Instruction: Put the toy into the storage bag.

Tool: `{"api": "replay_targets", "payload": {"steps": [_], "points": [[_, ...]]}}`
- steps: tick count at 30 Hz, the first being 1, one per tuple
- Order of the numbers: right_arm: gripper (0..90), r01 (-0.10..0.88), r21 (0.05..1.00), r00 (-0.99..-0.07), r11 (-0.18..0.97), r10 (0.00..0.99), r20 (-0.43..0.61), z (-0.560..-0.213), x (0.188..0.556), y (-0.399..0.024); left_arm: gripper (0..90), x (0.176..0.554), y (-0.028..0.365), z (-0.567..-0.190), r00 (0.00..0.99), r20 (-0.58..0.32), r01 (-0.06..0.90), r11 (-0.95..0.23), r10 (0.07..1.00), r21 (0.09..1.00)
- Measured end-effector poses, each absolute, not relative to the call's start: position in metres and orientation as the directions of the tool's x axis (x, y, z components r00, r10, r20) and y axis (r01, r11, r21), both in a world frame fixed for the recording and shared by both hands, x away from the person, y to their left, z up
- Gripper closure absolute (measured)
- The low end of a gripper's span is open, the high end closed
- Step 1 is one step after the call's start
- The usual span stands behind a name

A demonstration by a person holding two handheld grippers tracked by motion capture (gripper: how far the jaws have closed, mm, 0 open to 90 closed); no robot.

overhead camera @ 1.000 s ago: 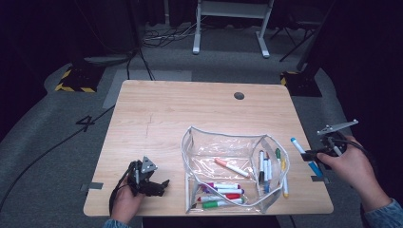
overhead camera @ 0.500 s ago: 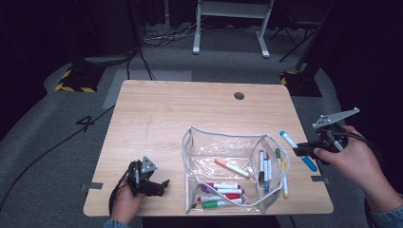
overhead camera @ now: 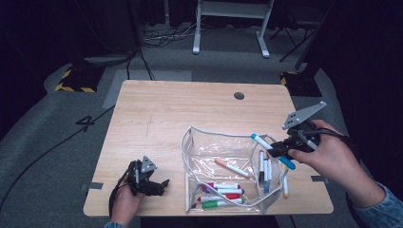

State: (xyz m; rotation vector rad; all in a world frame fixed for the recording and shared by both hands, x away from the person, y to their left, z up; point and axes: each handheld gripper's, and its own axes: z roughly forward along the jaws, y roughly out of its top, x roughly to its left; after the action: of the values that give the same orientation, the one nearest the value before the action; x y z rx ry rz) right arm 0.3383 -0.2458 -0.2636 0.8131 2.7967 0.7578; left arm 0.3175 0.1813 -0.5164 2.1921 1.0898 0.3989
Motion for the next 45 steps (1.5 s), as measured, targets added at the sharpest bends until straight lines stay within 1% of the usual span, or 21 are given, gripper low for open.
{"api": "replay_targets", "payload": {"steps": [11, 17, 25, 36, 37, 45], "points": [[77.5, 0.370, 0.444, -0.911, 0.816, 0.412, 0.004, -0.268, 0.333, -0.190, 0.0, 0.322, 0.180, -0.516, 0.600, -0.021, 0.605, -0.436, 0.800, 0.667], [77.5, 0.328, 0.407, -0.939, 0.853, 0.342, 0.039, -0.277, 0.330, -0.168, 0.0, 0.324, 0.179, -0.516, 0.597, -0.015, 0.602, -0.435, 0.802, 0.670], [77.4, 0.266, 0.346, -0.964, 0.900, 0.258, 0.069, -0.295, 0.327, -0.145, 0.0, 0.324, 0.179, -0.516, 0.595, -0.016, 0.603, -0.434, 0.804, 0.669], [77.4, 0.220, 0.267, -0.974, 0.938, 0.196, 0.112, -0.324, 0.323, -0.124, 0.0, 0.324, 0.179, -0.516, 0.595, -0.016, 0.603, -0.434, 0.804, 0.669], [77.4, 0.202, 0.258, -0.977, 0.945, 0.177, 0.118, -0.327, 0.322, -0.122, 0.0, 0.324, 0.179, -0.516, 0.595, -0.016, 0.604, -0.433, 0.804, 0.669], [77.4, 0.174, 0.218, -0.980, 0.960, 0.147, 0.135, -0.346, 0.321, -0.112, 0.0, 0.324, 0.179, -0.516, 0.595, -0.016, 0.603, -0.434, 0.804, 0.669]]}}
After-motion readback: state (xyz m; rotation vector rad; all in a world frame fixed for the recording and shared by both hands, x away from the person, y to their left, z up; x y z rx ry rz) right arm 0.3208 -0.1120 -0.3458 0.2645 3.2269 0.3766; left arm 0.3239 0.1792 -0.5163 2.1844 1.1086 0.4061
